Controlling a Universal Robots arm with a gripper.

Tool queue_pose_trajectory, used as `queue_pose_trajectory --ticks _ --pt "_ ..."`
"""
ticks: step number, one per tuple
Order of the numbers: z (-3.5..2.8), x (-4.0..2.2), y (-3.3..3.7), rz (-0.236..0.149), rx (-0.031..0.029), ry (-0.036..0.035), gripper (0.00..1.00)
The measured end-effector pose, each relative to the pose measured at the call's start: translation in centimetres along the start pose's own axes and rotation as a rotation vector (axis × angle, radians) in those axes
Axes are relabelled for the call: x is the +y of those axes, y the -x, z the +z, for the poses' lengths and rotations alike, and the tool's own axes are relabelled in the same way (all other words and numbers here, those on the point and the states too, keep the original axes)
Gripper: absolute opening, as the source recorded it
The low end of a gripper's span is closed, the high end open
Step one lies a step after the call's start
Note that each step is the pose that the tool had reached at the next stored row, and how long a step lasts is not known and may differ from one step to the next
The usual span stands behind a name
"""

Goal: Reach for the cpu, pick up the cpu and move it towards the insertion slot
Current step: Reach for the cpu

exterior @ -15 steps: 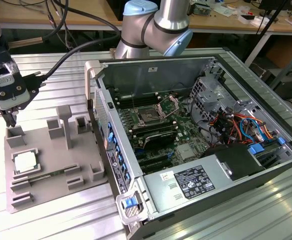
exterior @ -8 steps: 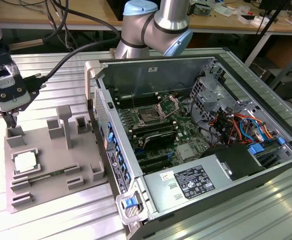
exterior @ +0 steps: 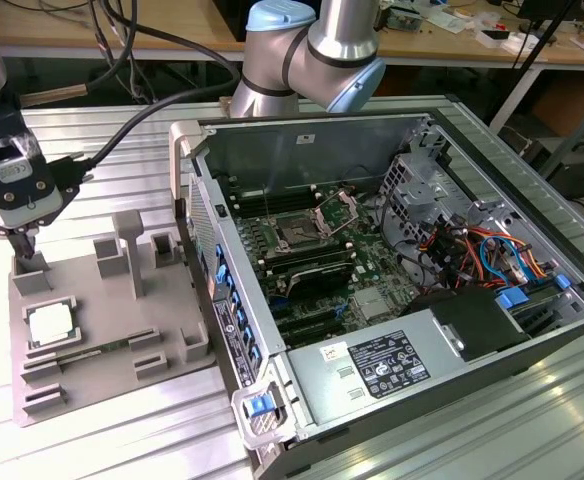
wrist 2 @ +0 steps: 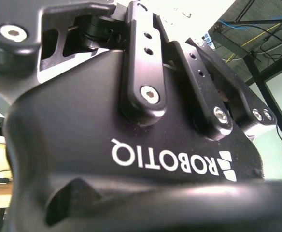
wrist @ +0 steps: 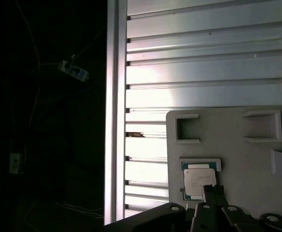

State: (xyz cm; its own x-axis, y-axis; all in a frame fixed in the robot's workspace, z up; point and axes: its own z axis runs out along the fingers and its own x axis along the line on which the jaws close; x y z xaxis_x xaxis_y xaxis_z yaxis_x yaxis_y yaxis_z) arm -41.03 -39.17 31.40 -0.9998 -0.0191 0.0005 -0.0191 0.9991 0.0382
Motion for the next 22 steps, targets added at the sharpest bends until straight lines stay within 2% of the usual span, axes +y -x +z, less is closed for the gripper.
queue_pose_trajectory --ticks 14,16,22 --pt "0.20 -0.01 0.00 0.000 0.0000 0.0000 0.11" --pt "0.83 -0.06 0.00 0.000 0.0000 0.0000 0.11" --pt "1.06 -0.06 0.00 0.000 0.0000 0.0000 0.11"
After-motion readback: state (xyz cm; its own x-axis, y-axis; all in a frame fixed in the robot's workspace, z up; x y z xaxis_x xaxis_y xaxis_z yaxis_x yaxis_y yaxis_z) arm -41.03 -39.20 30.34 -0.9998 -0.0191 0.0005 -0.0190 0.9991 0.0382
